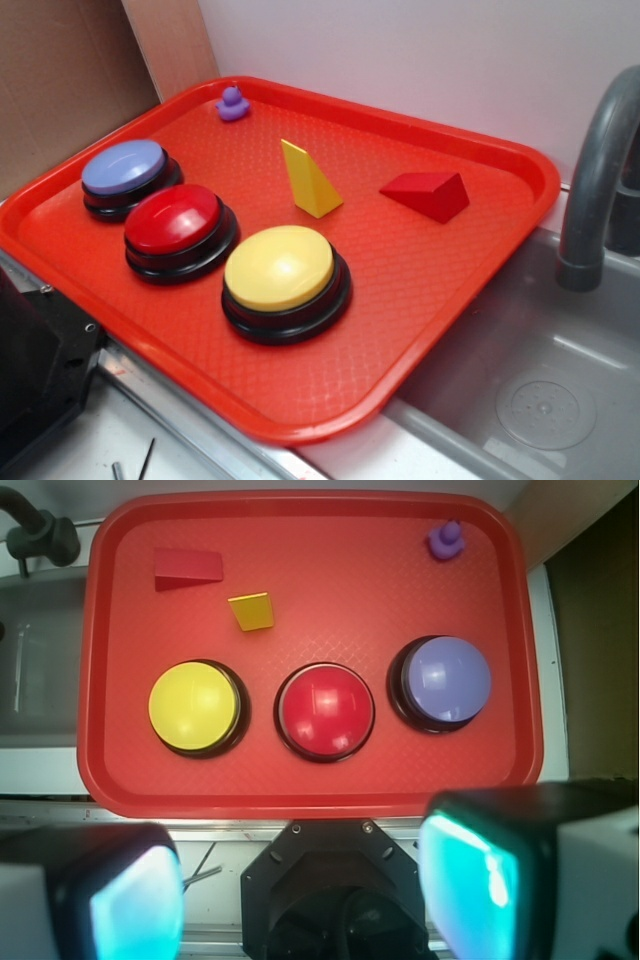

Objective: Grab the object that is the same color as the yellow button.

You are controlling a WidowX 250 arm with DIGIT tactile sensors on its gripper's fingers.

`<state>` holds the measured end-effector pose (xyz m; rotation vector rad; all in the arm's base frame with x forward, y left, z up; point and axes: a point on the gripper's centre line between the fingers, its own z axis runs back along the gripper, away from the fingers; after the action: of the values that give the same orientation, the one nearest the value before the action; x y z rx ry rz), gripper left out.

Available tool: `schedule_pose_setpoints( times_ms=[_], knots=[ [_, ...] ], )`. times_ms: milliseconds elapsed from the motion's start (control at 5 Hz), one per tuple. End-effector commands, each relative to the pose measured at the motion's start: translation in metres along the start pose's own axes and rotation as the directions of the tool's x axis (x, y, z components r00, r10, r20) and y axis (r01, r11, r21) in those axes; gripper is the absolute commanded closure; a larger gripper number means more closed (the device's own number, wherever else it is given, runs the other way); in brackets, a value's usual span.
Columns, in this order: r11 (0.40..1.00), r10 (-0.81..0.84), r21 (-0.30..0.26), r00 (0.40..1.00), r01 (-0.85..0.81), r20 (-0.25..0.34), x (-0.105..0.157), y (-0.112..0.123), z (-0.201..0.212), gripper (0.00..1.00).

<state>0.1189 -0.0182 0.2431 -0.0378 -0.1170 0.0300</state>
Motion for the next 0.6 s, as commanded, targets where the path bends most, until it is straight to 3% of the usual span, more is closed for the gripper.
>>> schedule_pose_setpoints(
  times_ms=[0, 200, 400],
  knots=[
    [1.0, 0.0, 0.0, 1.0, 0.0, 0.0, 0.0, 0.0, 0.0, 0.0],
    [0.998, -0.053, 0.046, 0.998, 0.052, 0.02, 0.016, -0.008, -0.018, 0.0],
    [0.996, -0.082, 0.046, 0.994, 0.078, 0.075, 0.031, -0.017, -0.038, 0.0]
  ],
)
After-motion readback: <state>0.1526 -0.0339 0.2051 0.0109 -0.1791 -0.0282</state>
